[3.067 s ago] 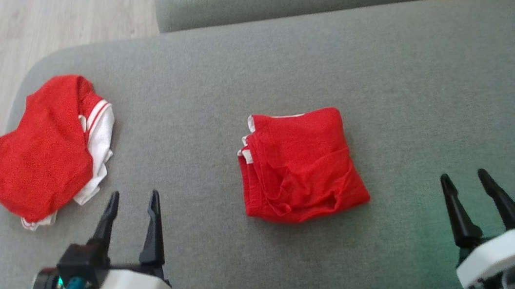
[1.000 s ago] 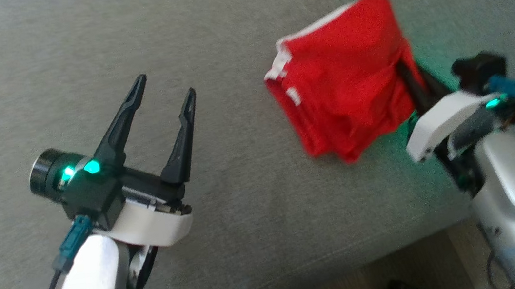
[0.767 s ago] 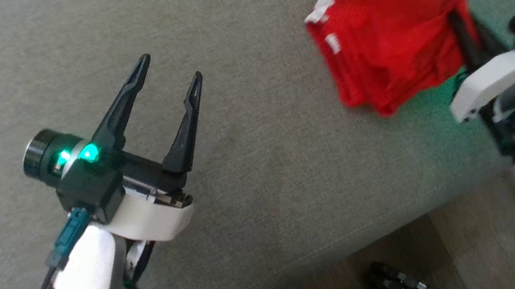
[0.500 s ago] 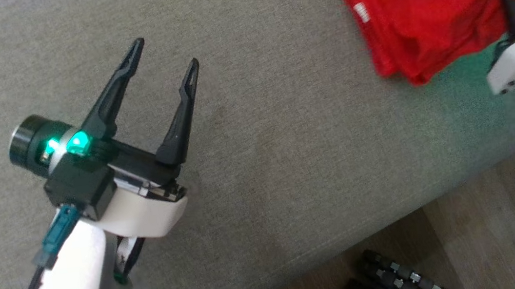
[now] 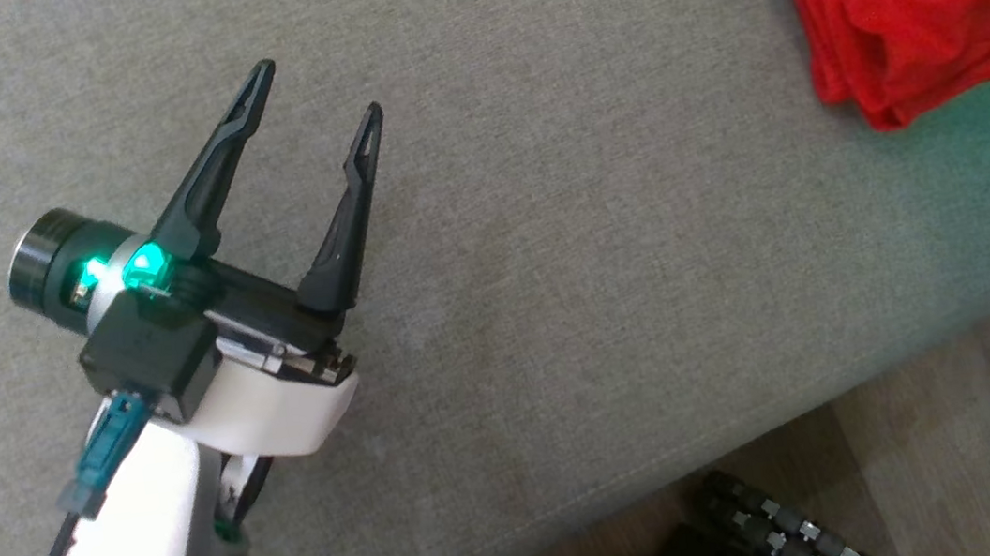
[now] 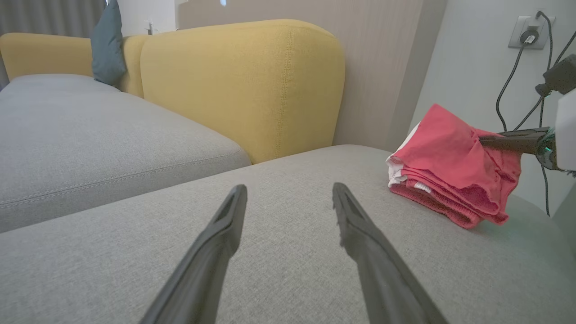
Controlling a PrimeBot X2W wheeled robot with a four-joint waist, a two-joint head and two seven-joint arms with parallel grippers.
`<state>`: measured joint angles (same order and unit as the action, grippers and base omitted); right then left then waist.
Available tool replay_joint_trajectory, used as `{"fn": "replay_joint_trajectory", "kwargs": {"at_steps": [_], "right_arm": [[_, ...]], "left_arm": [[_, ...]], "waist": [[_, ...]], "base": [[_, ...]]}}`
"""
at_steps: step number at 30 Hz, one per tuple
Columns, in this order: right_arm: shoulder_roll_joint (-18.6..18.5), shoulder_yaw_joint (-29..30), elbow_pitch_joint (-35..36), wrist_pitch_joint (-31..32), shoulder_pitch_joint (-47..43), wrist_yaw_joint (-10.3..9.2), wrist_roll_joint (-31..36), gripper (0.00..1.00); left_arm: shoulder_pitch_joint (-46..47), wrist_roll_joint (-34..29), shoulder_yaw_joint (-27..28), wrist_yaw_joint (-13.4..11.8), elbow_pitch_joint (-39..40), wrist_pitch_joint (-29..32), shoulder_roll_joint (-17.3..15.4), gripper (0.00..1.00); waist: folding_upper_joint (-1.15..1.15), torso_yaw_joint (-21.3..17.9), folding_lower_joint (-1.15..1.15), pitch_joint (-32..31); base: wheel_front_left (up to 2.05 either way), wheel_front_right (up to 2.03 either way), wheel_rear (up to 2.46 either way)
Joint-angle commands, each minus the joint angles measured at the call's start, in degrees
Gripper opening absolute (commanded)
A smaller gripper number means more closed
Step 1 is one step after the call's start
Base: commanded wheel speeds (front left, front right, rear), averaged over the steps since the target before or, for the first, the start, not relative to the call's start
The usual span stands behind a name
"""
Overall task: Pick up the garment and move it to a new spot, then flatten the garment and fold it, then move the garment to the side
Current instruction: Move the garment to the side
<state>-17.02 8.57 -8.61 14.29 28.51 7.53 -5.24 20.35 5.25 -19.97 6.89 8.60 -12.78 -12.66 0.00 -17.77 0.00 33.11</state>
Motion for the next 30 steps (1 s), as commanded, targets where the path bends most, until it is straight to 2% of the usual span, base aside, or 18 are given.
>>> {"fn": "replay_joint_trajectory", "kwargs": {"at_steps": [1,5,6,8,9,13,20,25,30], "right_arm": [[-0.7,0.6,2.1,0.6,-0.9,-0.04,1.2,0.00],[0.5,2.6,1.1,-0.7,-0.3,-0.04,5.5,0.00],[1.2,3.0,0.8,-1.8,0.0,-0.04,6.4,0.18],[2.5,4.3,-0.1,-3.2,0.2,-0.04,8.6,0.78],[3.3,4.8,-0.4,-4.1,0.3,-0.04,9.3,1.00],[6.0,7.4,-0.9,-7.4,0.1,-0.04,12.5,1.00],[10.0,9.5,1.7,-13.9,-3.6,-0.04,11.6,1.00],[13.1,7.2,6.8,-17.3,-10.4,-0.04,9.7,1.00],[14.1,2.6,9.9,-18.5,-16.6,-0.04,5.5,1.00]], "left_arm": [[2.0,0.0,1.0,0.1,1.7,-0.3,-1.1,1.00],[2.5,0.3,0.5,0.1,1.1,-0.4,-1.2,1.00],[2.6,0.4,0.3,0.2,0.9,-0.5,-1.3,1.00],[2.6,0.5,0.0,0.2,0.5,-0.6,-1.3,1.00],[2.6,0.6,-0.1,0.2,0.2,-0.7,-1.4,1.00],[2.4,1.1,-0.5,0.2,-0.8,-1.0,-1.3,1.00],[0.6,2.3,-0.2,-1.0,-3.5,-1.6,-0.4,1.00],[-2.2,3.8,0.8,-2.4,-6.3,-2.0,0.7,1.00],[-5.1,5.4,2.2,-4.0,-8.8,-2.1,1.9,1.00]], "waist": [[0.00,0.1,0.00,0.3],[0.00,0.6,0.00,0.9],[0.00,0.7,0.00,1.0],[0.00,1.1,0.00,0.9],[0.00,1.3,0.00,0.8],[0.00,2.0,0.00,0.0],[0.00,4.2,0.00,-4.1],[0.00,6.8,0.00,-8.9],[0.00,9.9,0.00,-13.4]], "base": [[0.00,0.00,0.00],[0.00,0.00,0.00],[0.00,0.00,0.00],[0.00,0.00,0.00],[0.00,0.00,0.00],[0.00,0.00,0.00],[0.00,0.00,0.00],[0.00,0.00,0.00],[0.00,0.00,0.00]]}}
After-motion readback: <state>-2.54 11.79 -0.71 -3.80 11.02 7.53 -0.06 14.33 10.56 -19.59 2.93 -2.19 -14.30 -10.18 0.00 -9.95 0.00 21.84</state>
